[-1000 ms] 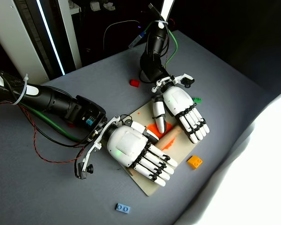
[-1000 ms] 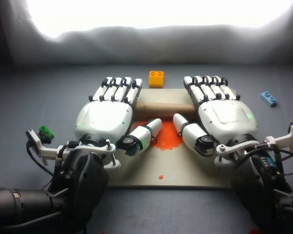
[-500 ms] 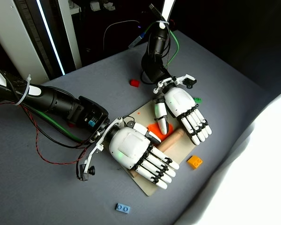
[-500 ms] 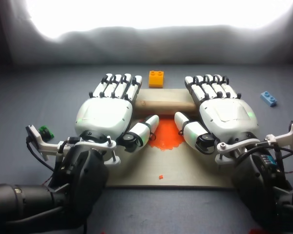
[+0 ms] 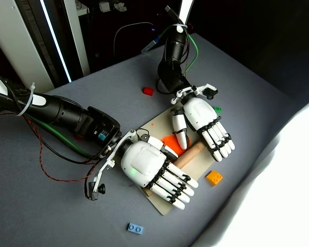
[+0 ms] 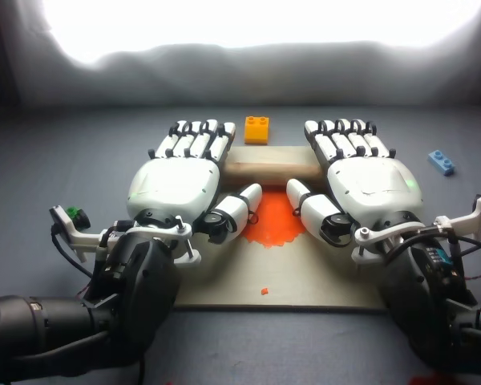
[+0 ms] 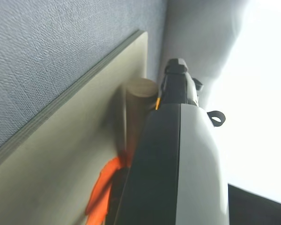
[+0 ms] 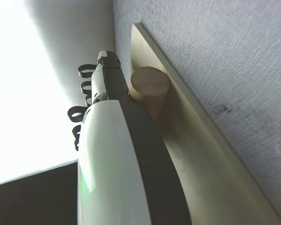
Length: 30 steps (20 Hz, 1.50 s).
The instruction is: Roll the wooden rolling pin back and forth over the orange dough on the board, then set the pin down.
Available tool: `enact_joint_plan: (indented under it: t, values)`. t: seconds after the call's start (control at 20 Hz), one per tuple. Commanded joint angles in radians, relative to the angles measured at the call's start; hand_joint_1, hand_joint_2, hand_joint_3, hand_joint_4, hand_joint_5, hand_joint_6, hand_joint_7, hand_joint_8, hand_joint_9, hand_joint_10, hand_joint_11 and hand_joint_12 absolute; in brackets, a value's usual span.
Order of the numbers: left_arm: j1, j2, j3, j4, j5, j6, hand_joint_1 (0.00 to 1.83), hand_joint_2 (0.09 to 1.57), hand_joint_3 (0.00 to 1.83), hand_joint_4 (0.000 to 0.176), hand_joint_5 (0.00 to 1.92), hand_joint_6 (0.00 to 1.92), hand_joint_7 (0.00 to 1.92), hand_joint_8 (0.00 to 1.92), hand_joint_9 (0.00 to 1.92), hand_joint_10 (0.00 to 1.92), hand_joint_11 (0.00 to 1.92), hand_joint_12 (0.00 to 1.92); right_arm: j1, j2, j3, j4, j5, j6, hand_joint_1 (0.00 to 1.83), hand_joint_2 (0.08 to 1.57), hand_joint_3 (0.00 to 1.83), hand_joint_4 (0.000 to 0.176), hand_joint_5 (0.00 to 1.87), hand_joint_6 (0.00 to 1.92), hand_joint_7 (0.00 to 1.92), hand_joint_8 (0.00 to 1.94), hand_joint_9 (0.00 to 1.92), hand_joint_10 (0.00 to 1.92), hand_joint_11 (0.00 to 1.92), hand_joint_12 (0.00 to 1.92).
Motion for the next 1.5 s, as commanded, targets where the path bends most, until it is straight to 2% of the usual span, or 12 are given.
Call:
enact_joint_plan:
  t: [0.0, 1.0, 1.45]
  values:
    - [-0.006, 0.001, 0.007, 0.046, -0.099, -0.005, 0.00, 1.45, 0.03, 0.000, 0.01, 0.00, 0.00, 0.00, 0.00, 0.00, 0.00, 0.00, 0.011, 0.002, 0.005, -0.047, 0.081, 0.007, 0.00, 1.47, 0.00, 0.000, 0.03, 0.00, 0.03, 0.00, 0.00, 0.00, 0.00, 0.00]
    - [-0.032, -0.024, 0.066, 0.045, -0.057, -0.005, 0.00, 1.46, 0.02, 0.000, 0.00, 0.00, 0.00, 0.00, 0.00, 0.00, 0.00, 0.00, 0.022, -0.004, 0.028, -0.041, 0.068, 0.014, 0.00, 1.48, 0.00, 0.000, 0.03, 0.00, 0.04, 0.00, 0.00, 0.00, 0.00, 0.00]
    - [-0.033, -0.025, 0.066, 0.040, -0.037, -0.008, 0.00, 1.46, 0.02, 0.000, 0.02, 0.01, 0.01, 0.01, 0.00, 0.00, 0.00, 0.00, 0.022, -0.004, 0.028, -0.041, 0.068, 0.014, 0.00, 1.47, 0.00, 0.000, 0.04, 0.01, 0.06, 0.01, 0.01, 0.00, 0.00, 0.00]
